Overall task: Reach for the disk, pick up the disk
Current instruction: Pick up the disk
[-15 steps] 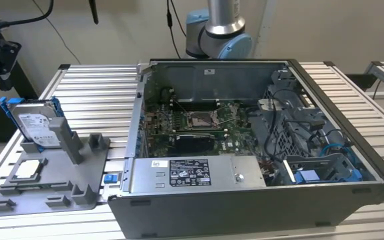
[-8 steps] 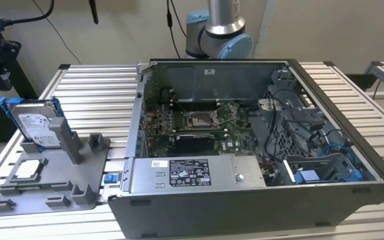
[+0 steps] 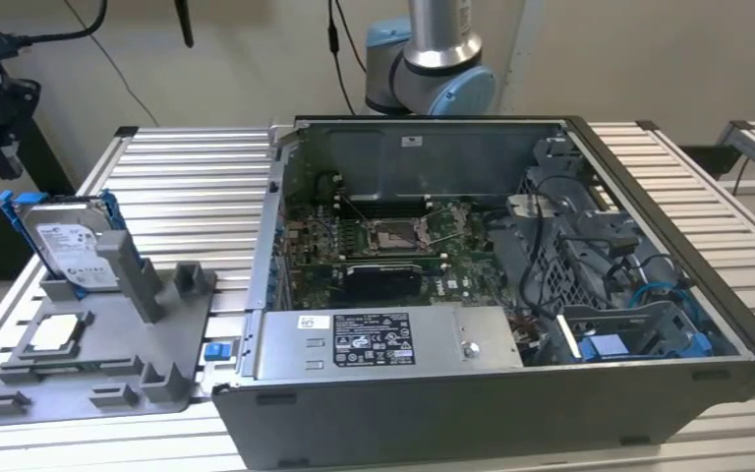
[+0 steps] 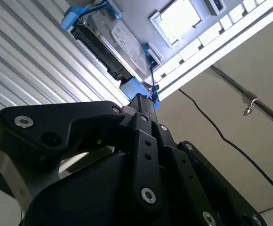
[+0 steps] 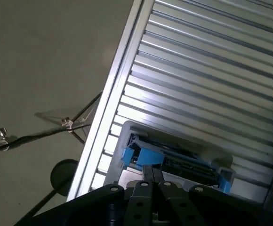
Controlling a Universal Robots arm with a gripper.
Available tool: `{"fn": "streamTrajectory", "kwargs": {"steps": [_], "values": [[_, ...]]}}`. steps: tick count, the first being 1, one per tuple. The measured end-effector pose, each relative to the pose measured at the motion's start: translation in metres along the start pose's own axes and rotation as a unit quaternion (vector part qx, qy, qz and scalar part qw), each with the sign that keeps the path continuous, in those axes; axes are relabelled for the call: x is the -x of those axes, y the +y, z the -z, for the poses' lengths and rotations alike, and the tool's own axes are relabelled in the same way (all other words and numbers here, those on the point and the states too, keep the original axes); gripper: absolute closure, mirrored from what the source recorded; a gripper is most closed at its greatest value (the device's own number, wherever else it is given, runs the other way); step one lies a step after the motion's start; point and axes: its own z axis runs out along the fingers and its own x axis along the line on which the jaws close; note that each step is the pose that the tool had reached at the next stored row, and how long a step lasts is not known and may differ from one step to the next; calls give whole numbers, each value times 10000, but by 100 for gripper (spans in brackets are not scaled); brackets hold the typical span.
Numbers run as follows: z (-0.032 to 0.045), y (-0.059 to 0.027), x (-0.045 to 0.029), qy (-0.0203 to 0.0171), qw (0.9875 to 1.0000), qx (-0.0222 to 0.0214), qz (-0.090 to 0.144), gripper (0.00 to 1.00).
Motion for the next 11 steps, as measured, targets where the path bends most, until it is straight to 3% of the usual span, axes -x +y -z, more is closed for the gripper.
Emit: {"fn": "streamTrajectory", "kwargs": {"steps": [6,11], "values": [[0,0,0,17,9991,-17,433,100],[0,0,0,30,9965,-26,837,100]]}}
